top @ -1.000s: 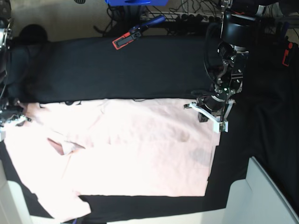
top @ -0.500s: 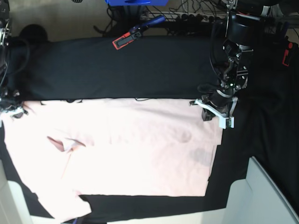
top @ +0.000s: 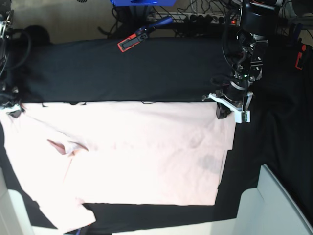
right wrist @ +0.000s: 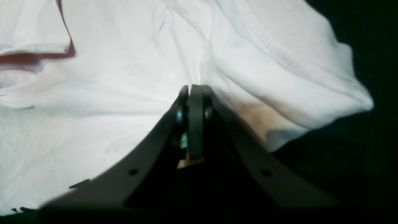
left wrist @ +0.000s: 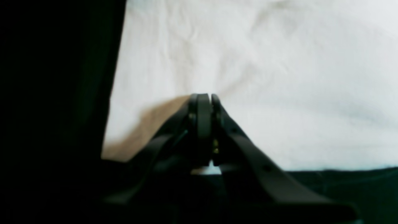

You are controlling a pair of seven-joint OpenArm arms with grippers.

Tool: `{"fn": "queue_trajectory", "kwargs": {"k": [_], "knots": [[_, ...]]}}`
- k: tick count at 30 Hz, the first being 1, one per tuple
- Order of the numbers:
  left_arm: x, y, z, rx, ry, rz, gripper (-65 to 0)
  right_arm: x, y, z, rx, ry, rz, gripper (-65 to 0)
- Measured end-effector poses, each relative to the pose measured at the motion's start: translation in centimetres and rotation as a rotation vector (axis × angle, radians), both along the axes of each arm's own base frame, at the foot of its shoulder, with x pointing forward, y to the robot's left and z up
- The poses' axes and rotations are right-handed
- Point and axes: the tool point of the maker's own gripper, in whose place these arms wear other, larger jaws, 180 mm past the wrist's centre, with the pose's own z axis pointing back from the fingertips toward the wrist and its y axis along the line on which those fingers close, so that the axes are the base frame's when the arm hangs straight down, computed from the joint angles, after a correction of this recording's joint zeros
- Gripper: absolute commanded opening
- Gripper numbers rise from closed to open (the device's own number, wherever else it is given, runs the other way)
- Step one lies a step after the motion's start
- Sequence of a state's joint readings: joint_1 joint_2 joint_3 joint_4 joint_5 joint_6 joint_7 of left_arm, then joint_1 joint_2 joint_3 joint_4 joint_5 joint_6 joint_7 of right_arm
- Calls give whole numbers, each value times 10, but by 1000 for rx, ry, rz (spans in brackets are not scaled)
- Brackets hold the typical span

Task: Fold the T-shirt properly
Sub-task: 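Pull the shirt edges outward with both grippers to spread it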

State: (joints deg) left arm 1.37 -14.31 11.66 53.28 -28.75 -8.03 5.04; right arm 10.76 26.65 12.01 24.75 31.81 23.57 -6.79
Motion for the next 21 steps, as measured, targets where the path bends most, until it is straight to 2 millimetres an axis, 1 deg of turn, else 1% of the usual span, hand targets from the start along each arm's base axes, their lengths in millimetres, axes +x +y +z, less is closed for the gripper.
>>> {"fn": "queue_trajectory", "kwargs": {"k": [1, 3, 6, 16, 21], "knots": [[-3, 1, -1, 1, -4, 2, -650, -2, 0, 1, -7, -3, 9, -650], [-9, 2, -1, 3, -12, 2, -650, -11, 0, 0, -21, 1, 26, -650], [-12, 4, -2, 3, -11, 3, -650, -19, 0, 1, -33, -1, 35, -650], [-15, 9, -2, 6, -7, -12, -650, -18, 0, 1, -34, 18, 44, -650], [-26, 17, -3, 14, -8, -11, -650, -20, -1, 1, -36, 18, 43, -650]]}}
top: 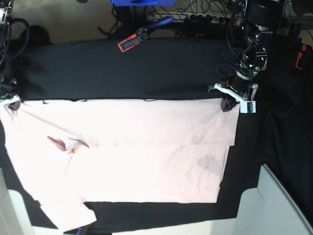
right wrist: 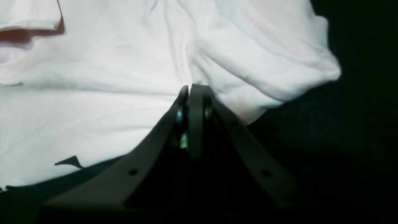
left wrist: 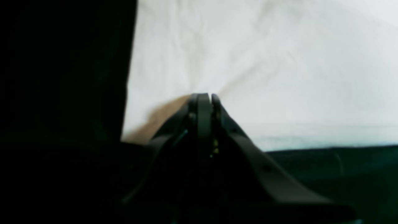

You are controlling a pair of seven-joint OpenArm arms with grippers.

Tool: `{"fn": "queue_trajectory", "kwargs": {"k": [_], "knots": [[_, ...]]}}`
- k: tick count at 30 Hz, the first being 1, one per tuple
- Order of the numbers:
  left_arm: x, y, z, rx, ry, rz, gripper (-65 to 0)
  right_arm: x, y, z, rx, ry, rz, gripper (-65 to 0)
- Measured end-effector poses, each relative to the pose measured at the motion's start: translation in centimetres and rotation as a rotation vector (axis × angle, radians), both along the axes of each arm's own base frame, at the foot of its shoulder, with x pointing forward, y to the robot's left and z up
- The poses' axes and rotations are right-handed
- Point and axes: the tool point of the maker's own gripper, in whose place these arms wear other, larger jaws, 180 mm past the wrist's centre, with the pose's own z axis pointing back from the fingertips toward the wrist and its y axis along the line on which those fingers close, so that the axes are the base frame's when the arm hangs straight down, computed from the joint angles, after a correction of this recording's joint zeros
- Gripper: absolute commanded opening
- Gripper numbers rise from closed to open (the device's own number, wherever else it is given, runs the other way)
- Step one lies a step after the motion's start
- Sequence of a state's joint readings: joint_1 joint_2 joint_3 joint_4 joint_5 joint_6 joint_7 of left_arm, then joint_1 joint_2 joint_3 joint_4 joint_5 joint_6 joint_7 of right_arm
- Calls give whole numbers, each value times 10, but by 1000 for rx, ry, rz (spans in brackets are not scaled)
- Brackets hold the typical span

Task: Fold the T-shirt properly
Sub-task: 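Pull the shirt edges outward with both grippers to spread it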

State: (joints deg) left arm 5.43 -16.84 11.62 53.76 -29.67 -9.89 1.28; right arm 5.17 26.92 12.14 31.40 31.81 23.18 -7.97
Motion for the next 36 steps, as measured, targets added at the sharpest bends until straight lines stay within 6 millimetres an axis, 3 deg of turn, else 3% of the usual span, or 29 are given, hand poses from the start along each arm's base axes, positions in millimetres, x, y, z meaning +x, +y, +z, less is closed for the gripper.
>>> {"fn": "queue_trajectory", "kwargs": {"k": [3, 7, 14, 22, 28, 36], "knots": [[-3, 5, 1, -4, -2, 8, -650, -2, 0, 0, -1, -3, -3, -650], [-16, 27, 2, -25, -1, 74, -650, -7, -1, -2, 3, -5, -11, -650], [-18, 33, 2, -21, 5, 85, -650, -12, 0, -1, 1, -14, -5, -650], [-27, 33, 4, 3, 20, 81, -650, -58, -10, 4, -8, 76, -54, -650], [-41, 40, 6, 41, 56, 78, -650, -67, 6, 10, -35, 152, 15, -650], [-45, 43, 10, 80, 96, 87, -650, -60, 30, 22, -52, 165, 99, -650]]}}
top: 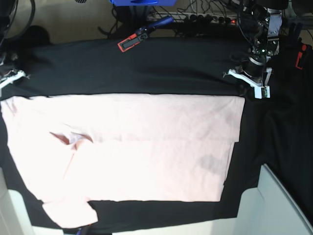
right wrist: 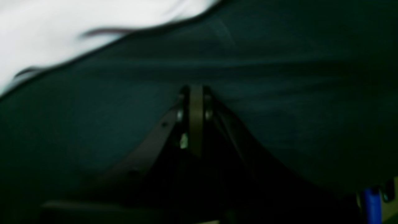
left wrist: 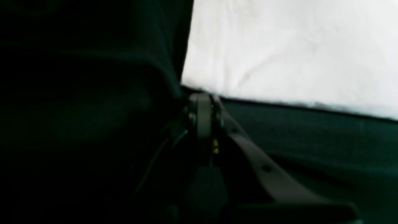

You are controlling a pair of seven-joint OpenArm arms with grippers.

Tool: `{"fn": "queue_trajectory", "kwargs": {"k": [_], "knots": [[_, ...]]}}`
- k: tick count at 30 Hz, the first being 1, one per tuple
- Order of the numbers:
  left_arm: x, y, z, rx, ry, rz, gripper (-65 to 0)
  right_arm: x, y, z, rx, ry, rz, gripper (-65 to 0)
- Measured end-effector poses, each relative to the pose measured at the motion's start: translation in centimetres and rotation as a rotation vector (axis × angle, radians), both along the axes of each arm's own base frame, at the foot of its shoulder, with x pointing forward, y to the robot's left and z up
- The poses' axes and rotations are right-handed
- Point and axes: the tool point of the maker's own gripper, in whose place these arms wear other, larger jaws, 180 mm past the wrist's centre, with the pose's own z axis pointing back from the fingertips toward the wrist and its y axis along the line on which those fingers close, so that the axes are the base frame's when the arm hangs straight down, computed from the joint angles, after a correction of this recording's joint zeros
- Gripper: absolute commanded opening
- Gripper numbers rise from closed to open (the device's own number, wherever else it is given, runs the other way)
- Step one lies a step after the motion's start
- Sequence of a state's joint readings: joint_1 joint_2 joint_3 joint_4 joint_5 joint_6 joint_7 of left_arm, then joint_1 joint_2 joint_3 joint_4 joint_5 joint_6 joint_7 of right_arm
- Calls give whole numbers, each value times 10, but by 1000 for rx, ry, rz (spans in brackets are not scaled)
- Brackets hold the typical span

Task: Fold the T-shirt properly
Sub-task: 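Pull the shirt edges outward with both grippers to spread it, then release the shirt edge and reposition the left gripper along the hem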

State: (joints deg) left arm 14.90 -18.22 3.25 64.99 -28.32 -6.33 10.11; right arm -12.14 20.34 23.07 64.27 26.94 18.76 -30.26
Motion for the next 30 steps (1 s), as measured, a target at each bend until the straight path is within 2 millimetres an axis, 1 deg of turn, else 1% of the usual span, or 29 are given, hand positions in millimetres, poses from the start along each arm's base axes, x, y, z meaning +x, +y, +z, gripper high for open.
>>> {"fn": "queue_trajectory", "kwargs": {"k": [2, 3, 5, 6, 7, 8, 9, 10, 11, 12, 14, 15, 16, 17, 19, 20, 21, 22, 24, 25, 28, 30], "knots": [[-12, 9, 6, 36, 46, 39, -650, 10, -1, 14, -33, -35, -9, -650], [-21, 15, 12, 59, 65, 66, -650, 18, -6, 26, -65, -64, -24, -650], [-39, 19, 24, 89, 93, 81, -650, 38, -16, 55, -124, -142, -36, -650], [-34, 16, 34, 90, 70, 75, -650, 47, -18, 67, -141, -175, -37, -650], [-21, 11, 48, 88, 21, 58, -650, 52, -19, 76, -156, -197, -36, -650], [-2, 3, 65, 75, -37, 34, -650, 57, -19, 79, -157, -203, -37, -650], [19, -5, 79, 55, -63, 18, -650, 59, -20, 78, -149, -176, -42, -650], [35, -10, 88, 39, -63, 11, -650, 60, -20, 73, -140, -123, -38, -650], [47, -13, 93, 25, -52, 13, -650, 64, -20, 70, -132, -81, -24, -650], [55, -15, 94, 12, -25, 21, -650, 72, -22, 73, -136, -71, -12, -650], [56, -19, 85, -26, 79, 38, -650, 95, -23, 84, -152, -97, 21, -650], [57, -21, 82, -42, 112, 50, -650, 103, -22, 85, -160, -98, 44, -650], [59, -22, 80, -53, 148, 59, -650, 108, -20, 83, -166, -85, 66, -650], [65, -25, 82, -62, 151, 58, -650, 109, -16, 77, -163, -62, 85, -650], [82, -28, 90, -62, 129, 41, -650, 107, -11, 61, -150, -5, 101, -650], [86, -25, 89, -42, 136, 43, -650, 105, -10, 52, -144, 25, 107, -650], [85, -22, 84, -16, 162, 51, -650, 103, -9, 45, -136, 52, 105, -650], [80, -19, 77, 8, 196, 61, -650, 103, -9, 39, -133, 69, 108, -650], [62, -18, 58, 49, 299, 68, -650, 102, -9, 30, -131, 102, 112, -650], [56, -19, 51, 66, 334, 70, -650, 102, -8, 26, -137, 118, 122, -650], [55, -25, 39, 91, 380, 59, -650, 99, -2, 14, -129, 165, 144, -650], [56, -26, 29, 92, 412, 63, -650, 96, -3, 6, -121, 198, 136, -650]]}}
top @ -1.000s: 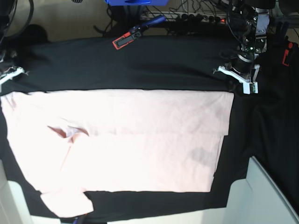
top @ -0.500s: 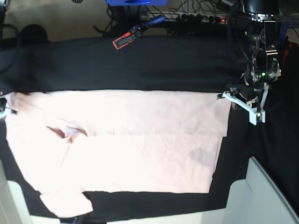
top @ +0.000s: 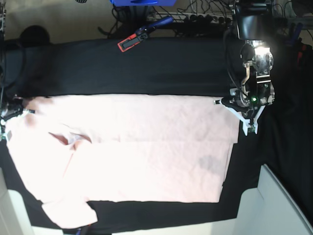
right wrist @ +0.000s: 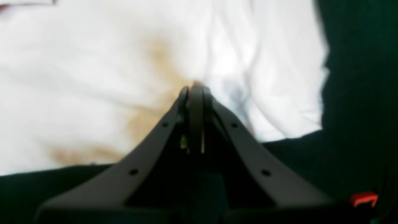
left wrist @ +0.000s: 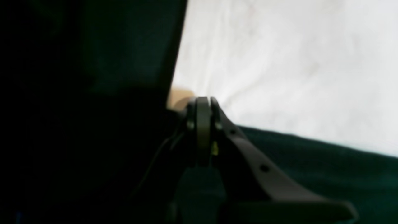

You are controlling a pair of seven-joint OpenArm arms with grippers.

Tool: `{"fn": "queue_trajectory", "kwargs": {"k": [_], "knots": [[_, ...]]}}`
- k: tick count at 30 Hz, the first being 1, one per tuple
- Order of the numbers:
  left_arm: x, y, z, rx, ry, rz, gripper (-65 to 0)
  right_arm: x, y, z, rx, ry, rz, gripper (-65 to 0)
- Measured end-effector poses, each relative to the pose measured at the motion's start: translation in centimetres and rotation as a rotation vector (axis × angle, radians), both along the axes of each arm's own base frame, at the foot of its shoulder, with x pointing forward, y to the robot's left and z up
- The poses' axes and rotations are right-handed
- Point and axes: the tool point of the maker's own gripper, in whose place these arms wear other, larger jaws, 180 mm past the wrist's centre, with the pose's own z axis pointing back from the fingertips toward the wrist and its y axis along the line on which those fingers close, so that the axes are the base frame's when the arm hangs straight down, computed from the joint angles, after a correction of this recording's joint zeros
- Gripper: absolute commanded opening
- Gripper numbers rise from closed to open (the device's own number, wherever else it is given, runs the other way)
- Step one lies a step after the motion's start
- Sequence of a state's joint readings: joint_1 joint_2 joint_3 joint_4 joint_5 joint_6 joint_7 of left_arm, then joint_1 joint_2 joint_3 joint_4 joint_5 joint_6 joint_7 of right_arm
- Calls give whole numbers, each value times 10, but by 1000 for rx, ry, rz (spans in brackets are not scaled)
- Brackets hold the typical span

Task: Fold the T-shirt properly
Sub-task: 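Release the shirt edge and reposition the left gripper along the hem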

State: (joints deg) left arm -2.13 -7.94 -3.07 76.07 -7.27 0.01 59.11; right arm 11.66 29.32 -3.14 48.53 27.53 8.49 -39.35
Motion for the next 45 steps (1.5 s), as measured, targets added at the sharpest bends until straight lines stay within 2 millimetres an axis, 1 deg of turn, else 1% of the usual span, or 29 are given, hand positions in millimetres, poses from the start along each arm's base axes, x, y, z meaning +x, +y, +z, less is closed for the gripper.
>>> {"fn": "queue_trajectory", "kwargs": {"k": [2, 3, 7, 10, 13, 15, 22, 26, 29, 32, 35, 38, 39, 42, 45], "knots": [[-5, 0, -10, -12, 33, 9, -650, -3, -2, -4, -5, 21, -1, -650], [-6, 0, -12, -19, 35, 12, -650, -6, -3, -6, -4, 31, -4, -650], [-1, -7, -14, -57, 41, -73, -650, -9, -6, -10, 1, 38, -21, -650], [-3, -6, -19, -59, 52, -74, -650, -13, -8, -13, 1, 34, -28, -650], [-3, -3, -20, -37, 54, -81, -650, -16, -8, -15, 3, 21, -21, -650], [-8, -3, -22, -24, 24, -94, -650, -17, -8, -16, 0, 21, -21, -650], [-42, -1, -24, 12, 29, -120, -650, -26, -9, -20, 7, -8, -25, -650], [-51, 0, -24, 16, 37, -121, -650, -30, -10, -22, 5, -49, -25, -650], [-53, 0, -24, 16, 38, -119, -650, -33, -11, -23, 10, -73, -34, -650], [-58, 0, -25, 17, 38, -120, -650, -45, -18, -24, 45, -95, -95, -650], [-61, 1, -24, 20, 42, -122, -650, -62, -23, -21, 32, -96, -104, -650], [-73, -1, -22, 24, 60, -131, -650, -83, -28, -19, 9, -47, -110, -650], [-77, -1, -21, 27, 71, -132, -650, -87, -29, -19, 9, -39, -113, -650], [-87, -3, -18, 29, 90, -136, -650, -91, -30, -18, 2, -19, -118, -650], [-95, -4, -16, 31, 115, -136, -650, -90, -30, -18, 0, -21, -114, -650]]}}
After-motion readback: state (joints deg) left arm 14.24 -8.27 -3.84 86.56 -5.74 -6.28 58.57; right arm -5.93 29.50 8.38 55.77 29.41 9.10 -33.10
